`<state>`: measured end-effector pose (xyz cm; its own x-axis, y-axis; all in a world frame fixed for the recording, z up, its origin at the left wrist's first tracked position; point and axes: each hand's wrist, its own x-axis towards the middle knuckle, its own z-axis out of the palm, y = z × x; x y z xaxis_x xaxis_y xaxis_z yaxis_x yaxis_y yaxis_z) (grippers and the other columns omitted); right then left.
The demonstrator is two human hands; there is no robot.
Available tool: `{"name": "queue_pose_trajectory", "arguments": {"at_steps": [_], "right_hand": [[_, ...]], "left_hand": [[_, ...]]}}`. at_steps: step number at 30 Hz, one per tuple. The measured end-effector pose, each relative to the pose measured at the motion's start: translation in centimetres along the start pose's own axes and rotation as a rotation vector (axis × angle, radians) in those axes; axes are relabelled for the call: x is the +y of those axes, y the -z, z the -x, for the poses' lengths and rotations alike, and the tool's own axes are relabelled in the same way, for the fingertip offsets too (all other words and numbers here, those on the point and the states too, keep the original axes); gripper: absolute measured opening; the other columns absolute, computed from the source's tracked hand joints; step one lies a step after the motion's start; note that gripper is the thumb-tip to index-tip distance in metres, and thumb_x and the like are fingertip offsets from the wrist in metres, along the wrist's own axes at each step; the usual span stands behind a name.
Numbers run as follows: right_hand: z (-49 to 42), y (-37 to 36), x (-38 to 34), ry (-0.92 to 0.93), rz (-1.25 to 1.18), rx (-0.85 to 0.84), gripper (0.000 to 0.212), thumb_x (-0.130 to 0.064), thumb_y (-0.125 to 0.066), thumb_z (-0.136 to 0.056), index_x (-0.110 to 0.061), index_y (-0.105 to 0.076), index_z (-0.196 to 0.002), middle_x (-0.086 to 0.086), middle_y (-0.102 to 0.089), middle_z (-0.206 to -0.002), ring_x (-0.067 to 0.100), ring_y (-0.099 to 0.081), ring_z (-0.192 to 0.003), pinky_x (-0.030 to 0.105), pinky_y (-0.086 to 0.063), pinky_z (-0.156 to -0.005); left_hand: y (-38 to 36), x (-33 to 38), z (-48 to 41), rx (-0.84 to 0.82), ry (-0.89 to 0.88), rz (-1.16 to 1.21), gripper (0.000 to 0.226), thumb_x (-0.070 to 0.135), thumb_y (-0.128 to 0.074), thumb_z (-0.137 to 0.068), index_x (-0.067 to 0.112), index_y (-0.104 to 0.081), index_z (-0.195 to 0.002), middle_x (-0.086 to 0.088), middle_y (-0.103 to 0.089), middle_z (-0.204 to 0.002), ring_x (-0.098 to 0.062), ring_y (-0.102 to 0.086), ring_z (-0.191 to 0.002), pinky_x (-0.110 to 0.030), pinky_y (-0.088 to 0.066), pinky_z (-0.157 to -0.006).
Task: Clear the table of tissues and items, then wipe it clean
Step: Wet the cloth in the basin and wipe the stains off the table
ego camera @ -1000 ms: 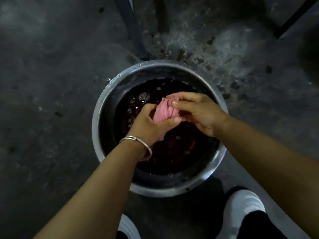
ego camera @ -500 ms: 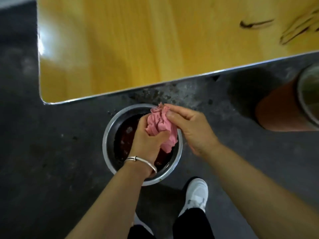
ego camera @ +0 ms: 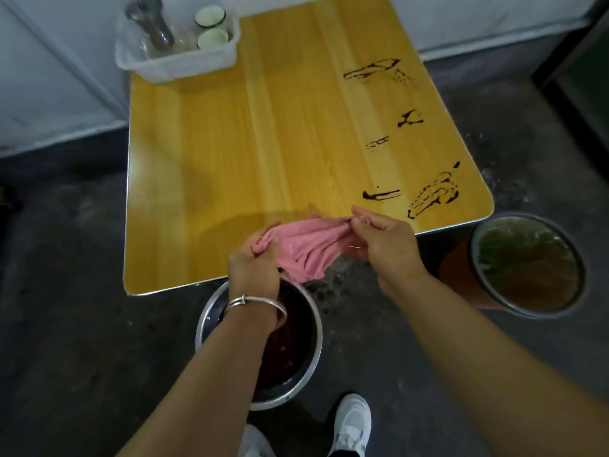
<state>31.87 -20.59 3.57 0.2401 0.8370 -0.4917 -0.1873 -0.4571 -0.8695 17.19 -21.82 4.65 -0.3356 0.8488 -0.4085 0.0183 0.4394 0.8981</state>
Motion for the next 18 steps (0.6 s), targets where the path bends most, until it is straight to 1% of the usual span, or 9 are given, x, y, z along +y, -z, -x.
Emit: {"name": "queue_pose_trajectory", "arguments": {"at_steps": [2, 5, 7, 9, 10, 12, 13, 16, 18], "right_hand": [[-0.7, 0.2, -1.2, -0.02, -0.027, 0.014, 0.031, -0.003, -0.052, -0.093, 0.0, -0.057, -0.123, 0.016, -0.061, -0.117, 0.026, -0.062, -0.101, 0.035, -0.057, -0.076], [-0.8, -0.1, -3.6, 0.048, -0.019, -0.024, 0.029, 0.0, -0.052, -0.092, -0.002, -0.059, -0.12, 0.011, -0.061, -0.106, 0.022, -0.059, -0.095, 0.028, -0.055, -0.07], [-0.7, 0.4, -5.0, 0.119, -0.021, -0.081, 0.03, 0.001, -0.052, -0.091, -0.008, -0.062, -0.118, 0.005, -0.062, -0.1, 0.015, -0.059, -0.091, 0.026, -0.055, -0.073], [-0.5, 0.7, -6.4, 0.167, -0.047, -0.162, 0.031, 0.002, -0.053, -0.091, -0.015, -0.063, -0.114, -0.002, -0.063, -0.091, 0.01, -0.059, -0.083, 0.023, -0.055, -0.07], [-0.7, 0.6, -6.7, 0.182, 0.011, -0.198, 0.031, 0.003, -0.053, -0.09, -0.014, -0.062, -0.114, -0.004, -0.063, -0.088, 0.01, -0.059, -0.083, 0.02, -0.055, -0.067], [-0.7, 0.1, -7.1, 0.177, 0.13, -0.211, 0.031, 0.003, -0.052, -0.091, -0.005, -0.06, -0.119, -0.004, -0.062, -0.088, 0.014, -0.06, -0.085, 0.018, -0.055, -0.062], [-0.7, -0.3, -7.8, 0.182, 0.114, -0.182, 0.029, 0.002, -0.052, -0.091, -0.003, -0.06, -0.119, -0.003, -0.063, -0.088, 0.012, -0.06, -0.082, 0.017, -0.054, -0.061], [-1.5, -1.2, -8.9, 0.272, 0.197, -0.194, 0.024, -0.001, -0.052, -0.092, -0.006, -0.063, -0.114, 0.0, -0.063, -0.086, 0.01, -0.058, -0.078, 0.02, -0.05, -0.065], [-1.4, -1.8, -9.6, 0.287, 0.249, -0.173, 0.021, -0.003, -0.052, -0.093, -0.007, -0.064, -0.11, -0.003, -0.061, -0.085, 0.009, -0.055, -0.078, 0.017, -0.047, -0.065]], "left_hand": [[-0.3, 1.1, -1.1, 0.046, -0.07, -0.114, 0.019, 0.002, -0.054, -0.088, 0.002, -0.066, -0.103, 0.006, -0.055, -0.065, -0.009, -0.051, -0.061, -0.021, -0.042, -0.061], [-0.3, 3.5, -2.2, 0.05, -0.236, -0.338, 0.022, 0.001, -0.057, -0.085, 0.009, -0.068, -0.102, 0.0, -0.062, -0.082, -0.013, -0.058, -0.078, -0.02, -0.042, -0.068], [0.3, 5.1, -2.9, 0.005, -0.317, -0.439, 0.024, 0.001, -0.058, -0.084, 0.013, -0.067, -0.103, 0.0, -0.063, -0.089, -0.011, -0.054, -0.082, -0.021, -0.041, -0.073], [1.2, 6.5, -3.4, -0.072, -0.365, -0.588, 0.025, 0.006, -0.058, -0.085, 0.015, -0.066, -0.107, -0.002, -0.063, -0.091, -0.013, -0.054, -0.082, -0.018, -0.037, -0.071], [1.5, 6.9, -3.9, -0.099, -0.366, -0.673, 0.025, 0.007, -0.058, -0.085, 0.014, -0.065, -0.108, -0.005, -0.064, -0.093, -0.017, -0.054, -0.083, -0.018, -0.035, -0.069], [1.9, 8.0, -4.0, -0.086, -0.352, -0.671, 0.025, 0.006, -0.057, -0.085, 0.014, -0.067, -0.107, -0.007, -0.066, -0.093, -0.024, -0.059, -0.086, -0.02, -0.037, -0.066], [1.9, 8.5, -4.2, -0.076, -0.371, -0.628, 0.024, 0.006, -0.056, -0.085, 0.014, -0.068, -0.104, -0.005, -0.065, -0.089, -0.025, -0.06, -0.085, -0.02, -0.037, -0.064], [1.8, 9.7, -5.3, -0.062, -0.45, -0.757, 0.023, 0.009, -0.055, -0.087, 0.015, -0.068, -0.104, -0.002, -0.062, -0.091, -0.019, -0.057, -0.085, -0.018, -0.034, -0.064], [2.3, 10.4, -5.6, -0.063, -0.458, -0.731, 0.024, 0.01, -0.057, -0.086, 0.016, -0.069, -0.106, 0.001, -0.058, -0.087, -0.017, -0.056, -0.086, -0.018, -0.034, -0.068]]}}
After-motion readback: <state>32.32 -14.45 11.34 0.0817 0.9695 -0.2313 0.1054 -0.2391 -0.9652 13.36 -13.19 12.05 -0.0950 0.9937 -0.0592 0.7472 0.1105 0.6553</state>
